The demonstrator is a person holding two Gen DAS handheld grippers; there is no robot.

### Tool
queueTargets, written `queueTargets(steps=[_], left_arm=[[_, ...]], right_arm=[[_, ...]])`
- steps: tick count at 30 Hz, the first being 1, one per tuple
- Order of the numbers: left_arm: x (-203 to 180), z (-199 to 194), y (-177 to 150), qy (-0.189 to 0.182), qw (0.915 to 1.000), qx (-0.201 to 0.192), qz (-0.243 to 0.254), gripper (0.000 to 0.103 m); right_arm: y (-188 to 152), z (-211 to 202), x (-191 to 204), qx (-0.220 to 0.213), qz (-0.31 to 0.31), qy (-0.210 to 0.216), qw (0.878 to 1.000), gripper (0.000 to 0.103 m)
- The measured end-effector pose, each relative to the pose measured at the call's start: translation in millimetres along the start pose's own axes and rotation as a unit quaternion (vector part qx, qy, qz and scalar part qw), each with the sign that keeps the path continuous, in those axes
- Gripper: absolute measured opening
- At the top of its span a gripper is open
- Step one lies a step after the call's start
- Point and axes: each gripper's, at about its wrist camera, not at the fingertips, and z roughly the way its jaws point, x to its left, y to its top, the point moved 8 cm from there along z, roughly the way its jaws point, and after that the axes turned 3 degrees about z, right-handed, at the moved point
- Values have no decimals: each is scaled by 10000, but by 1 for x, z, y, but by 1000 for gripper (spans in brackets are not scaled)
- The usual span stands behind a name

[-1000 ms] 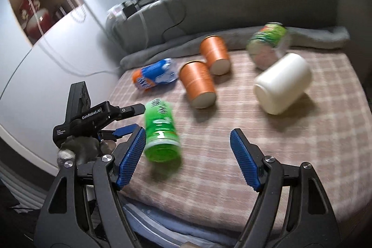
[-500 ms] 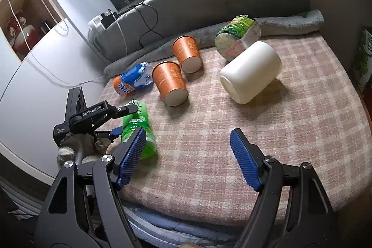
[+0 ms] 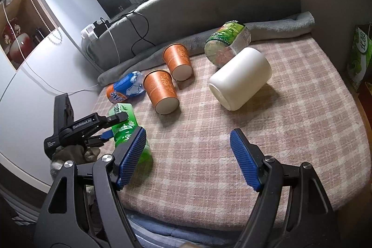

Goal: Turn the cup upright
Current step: 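Hold the green tea bottle upright in the left gripper above the table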

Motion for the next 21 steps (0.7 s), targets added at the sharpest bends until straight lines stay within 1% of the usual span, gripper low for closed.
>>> queueTargets(steps=[4, 10, 15, 18, 21], left_arm=[[-11, -10, 4, 149, 9988, -252, 386, 62], [-26, -20, 9, 485, 9916, -620, 1030, 62], [-38, -20, 8, 818, 9799, -852, 1607, 62], [-46, -20, 6, 991, 9707, -973, 1963, 62], [-53, -19, 5, 1074, 9647, -1030, 2173, 62]], right_arm=[[0, 0, 1, -1, -8, -6, 10000, 78], [0, 0, 2, -29, -25, -21, 10000, 78], [0, 0, 1, -38, -21, -23, 10000, 78], [1, 0, 1, -58, -44, -50, 10000, 78], [0, 1, 1, -62, -61, -57, 9999, 78]])
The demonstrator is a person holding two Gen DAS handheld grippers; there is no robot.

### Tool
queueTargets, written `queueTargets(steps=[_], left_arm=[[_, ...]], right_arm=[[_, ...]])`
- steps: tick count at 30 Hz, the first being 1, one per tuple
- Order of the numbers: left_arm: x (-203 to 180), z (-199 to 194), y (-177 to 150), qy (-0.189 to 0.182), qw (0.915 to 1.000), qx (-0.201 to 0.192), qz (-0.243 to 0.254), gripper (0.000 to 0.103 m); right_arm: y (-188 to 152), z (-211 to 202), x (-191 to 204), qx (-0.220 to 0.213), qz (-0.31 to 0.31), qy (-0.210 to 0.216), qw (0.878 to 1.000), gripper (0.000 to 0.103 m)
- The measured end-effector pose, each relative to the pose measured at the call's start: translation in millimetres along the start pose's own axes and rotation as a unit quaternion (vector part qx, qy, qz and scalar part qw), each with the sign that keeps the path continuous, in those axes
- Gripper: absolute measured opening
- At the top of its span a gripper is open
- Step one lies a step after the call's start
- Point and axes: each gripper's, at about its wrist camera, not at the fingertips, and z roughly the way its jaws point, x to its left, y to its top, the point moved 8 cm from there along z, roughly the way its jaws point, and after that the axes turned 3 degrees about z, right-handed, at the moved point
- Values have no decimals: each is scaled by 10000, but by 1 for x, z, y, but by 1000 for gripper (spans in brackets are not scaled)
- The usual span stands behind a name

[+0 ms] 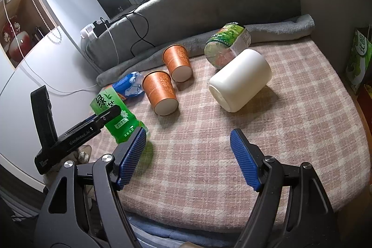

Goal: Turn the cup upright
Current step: 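Hold the green tea bottle upright in the left gripper above the table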

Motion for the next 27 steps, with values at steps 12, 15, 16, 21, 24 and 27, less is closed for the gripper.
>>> queueTargets(steps=[12, 15, 16, 21, 24, 27], left_arm=[[-15, 0, 2, 285, 9971, -249, 654, 62], [-20, 1, 0, 353, 9956, -291, 813, 62], [-22, 1, -1, 360, 9952, -295, 862, 62], [-30, 3, -6, 334, 9934, -296, 1059, 62], [-35, 2, -9, 290, 9926, -315, 1136, 62], [-39, -1, -12, 218, 9919, -345, 1199, 62]], right_arm=[[-1, -1, -1, -39, -57, -65, 10000, 78], [-1, -2, -1, -39, -56, -70, 10000, 78], [-1, -2, -2, -41, -58, -71, 9999, 78], [0, -3, -2, -72, -71, -80, 9999, 78], [1, -3, -3, -96, -72, -97, 9999, 78], [2, -4, -3, -108, -68, -108, 9999, 78]])
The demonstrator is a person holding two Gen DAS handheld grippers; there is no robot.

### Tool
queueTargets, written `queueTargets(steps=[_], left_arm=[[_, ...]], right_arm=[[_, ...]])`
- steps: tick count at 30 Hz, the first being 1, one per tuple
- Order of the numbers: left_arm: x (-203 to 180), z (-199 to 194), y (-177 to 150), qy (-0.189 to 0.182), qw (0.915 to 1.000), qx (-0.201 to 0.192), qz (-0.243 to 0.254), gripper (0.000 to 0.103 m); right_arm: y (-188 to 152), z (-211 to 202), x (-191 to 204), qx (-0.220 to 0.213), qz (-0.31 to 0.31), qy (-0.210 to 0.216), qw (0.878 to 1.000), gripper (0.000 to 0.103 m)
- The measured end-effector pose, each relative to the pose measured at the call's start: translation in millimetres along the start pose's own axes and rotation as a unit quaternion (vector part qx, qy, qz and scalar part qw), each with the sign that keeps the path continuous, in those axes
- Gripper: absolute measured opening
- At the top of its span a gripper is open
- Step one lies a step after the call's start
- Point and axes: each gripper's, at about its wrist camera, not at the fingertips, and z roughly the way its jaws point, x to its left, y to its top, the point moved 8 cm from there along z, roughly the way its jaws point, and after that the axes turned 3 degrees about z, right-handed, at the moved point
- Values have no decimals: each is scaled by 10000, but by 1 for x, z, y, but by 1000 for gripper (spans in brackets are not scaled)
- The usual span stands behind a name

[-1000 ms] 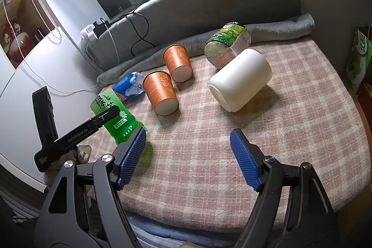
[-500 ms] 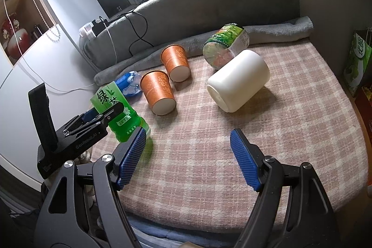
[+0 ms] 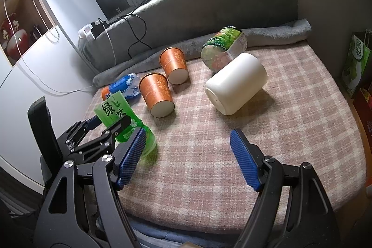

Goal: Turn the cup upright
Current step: 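Hold the green tea bottle upright in the left gripper above the table, then lower the bottle with the left gripper until its base rests on the table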

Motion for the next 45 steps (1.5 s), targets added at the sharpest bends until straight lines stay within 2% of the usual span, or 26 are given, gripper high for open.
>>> queueTargets(steps=[8, 16, 17, 19, 28, 37, 42, 45], left_arm=[[-4, -5, -4, -97, 9999, -23, 14, 62], [-22, -11, -11, -265, 9993, -41, 253, 62], [-24, -11, -12, -297, 9992, -27, 255, 64], [-24, -13, -12, -364, 9991, -24, 213, 77], [-23, -26, -14, -730, 9973, 96, -36, 80], [-6, -47, -16, -639, 9975, 66, -281, 80], [9, -61, -17, -568, 9971, 38, -502, 80], [23, -71, -12, -404, 9970, -88, -658, 80]], right_arm=[[0, -1, 1, -17, 2, 10, 10000, 78], [0, -2, 0, -32, -15, 8, 10000, 78], [0, -2, 1, -34, -19, 7, 10000, 78], [0, -2, 2, -39, -34, 9, 10000, 78], [-2, -5, 9, -143, -198, 20, 9997, 78], [-3, -5, 22, -328, -452, -36, 9984, 78], [-2, -7, 27, -562, -718, -294, 9954, 83], [1, -11, 29, -804, -895, -542, 9913, 87]])
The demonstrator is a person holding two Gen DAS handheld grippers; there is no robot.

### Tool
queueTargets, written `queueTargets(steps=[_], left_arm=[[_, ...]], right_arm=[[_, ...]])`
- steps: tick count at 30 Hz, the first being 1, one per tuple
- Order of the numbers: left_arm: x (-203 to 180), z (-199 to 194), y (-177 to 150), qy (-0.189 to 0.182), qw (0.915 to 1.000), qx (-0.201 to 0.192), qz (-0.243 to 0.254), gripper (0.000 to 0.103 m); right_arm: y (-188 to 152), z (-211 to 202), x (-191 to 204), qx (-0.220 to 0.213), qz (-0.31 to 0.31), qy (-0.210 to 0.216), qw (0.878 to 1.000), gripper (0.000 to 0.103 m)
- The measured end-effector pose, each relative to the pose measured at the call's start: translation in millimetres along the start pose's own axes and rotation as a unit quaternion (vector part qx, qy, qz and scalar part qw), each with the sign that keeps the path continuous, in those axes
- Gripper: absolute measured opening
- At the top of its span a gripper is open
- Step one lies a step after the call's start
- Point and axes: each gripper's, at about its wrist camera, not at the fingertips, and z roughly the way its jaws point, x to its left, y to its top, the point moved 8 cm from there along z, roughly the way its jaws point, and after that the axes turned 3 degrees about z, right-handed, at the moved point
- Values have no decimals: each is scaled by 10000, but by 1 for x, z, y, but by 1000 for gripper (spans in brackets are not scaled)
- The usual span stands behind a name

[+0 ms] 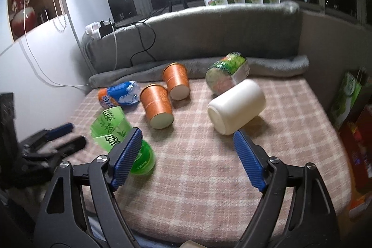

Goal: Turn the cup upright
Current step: 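Lower the bottle with the left gripper until its base rests on the table, then open the left gripper and release the standing bottle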

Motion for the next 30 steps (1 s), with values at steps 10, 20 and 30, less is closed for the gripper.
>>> queueTargets(steps=[10, 20, 30], left_arm=[[39, -47, 34, 1037, 9899, -957, -147, 82], [47, -63, 44, 1228, 9845, -1237, -205, 88], [40, -68, 44, 1204, 9846, -1259, -149, 93]], right_arm=[[16, -18, 2, -725, -316, -651, 9947, 96], [31, -35, 5, -1255, -432, -1043, 9856, 103], [34, -40, 7, -1359, -354, -1036, 9846, 103]])
